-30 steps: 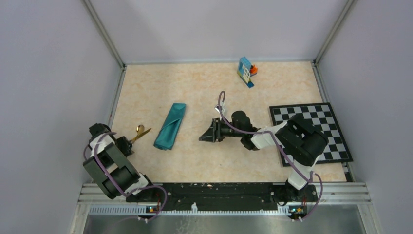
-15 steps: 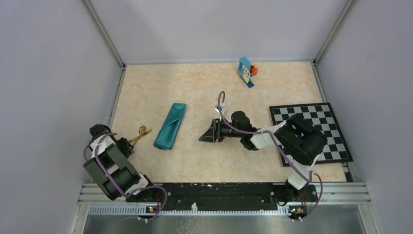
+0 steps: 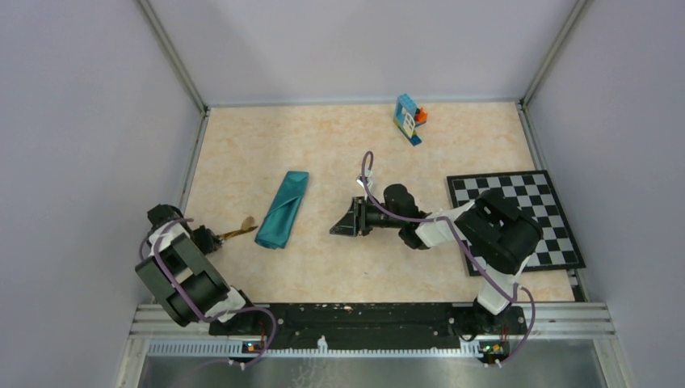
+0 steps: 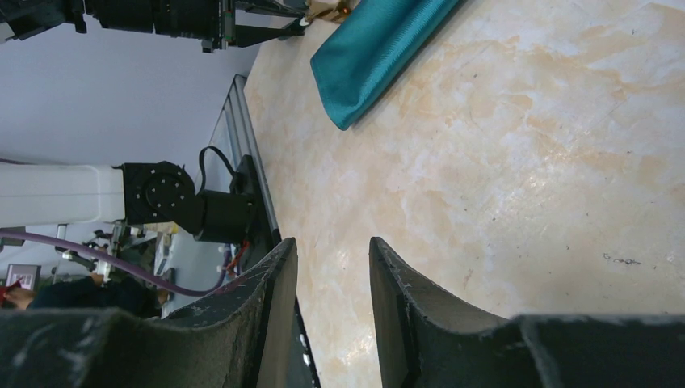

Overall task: Fold the napkin into a case and place the utensils inside
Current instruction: Pick up the spoon from the corner of the board.

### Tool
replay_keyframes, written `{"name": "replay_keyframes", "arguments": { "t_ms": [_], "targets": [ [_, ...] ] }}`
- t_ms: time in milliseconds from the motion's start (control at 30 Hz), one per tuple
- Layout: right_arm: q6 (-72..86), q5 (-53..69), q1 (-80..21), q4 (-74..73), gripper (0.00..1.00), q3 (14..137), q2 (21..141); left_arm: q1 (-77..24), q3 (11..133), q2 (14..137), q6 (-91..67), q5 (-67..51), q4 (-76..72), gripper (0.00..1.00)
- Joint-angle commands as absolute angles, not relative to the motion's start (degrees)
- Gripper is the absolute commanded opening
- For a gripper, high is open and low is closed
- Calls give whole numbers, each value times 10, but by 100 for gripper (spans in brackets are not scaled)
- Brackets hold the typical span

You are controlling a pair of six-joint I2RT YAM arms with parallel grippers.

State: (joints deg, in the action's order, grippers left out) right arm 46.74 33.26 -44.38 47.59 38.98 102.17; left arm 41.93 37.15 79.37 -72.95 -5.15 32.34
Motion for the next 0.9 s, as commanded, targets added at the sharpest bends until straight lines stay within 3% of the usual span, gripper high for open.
{"name": "replay_keyframes", "arguments": {
  "t_ms": [0,500,867],
  "targets": [
    [468,342,-438,514,38,384,1026,425,326,833,-700,24,299,25],
    [472,346,-437,519,38,384,1029,474,331,742,-615,-33,297,1],
    [465,349,-437,504,38,392,1035,490,352,638,-541,-46,347,0]
  ]
}}
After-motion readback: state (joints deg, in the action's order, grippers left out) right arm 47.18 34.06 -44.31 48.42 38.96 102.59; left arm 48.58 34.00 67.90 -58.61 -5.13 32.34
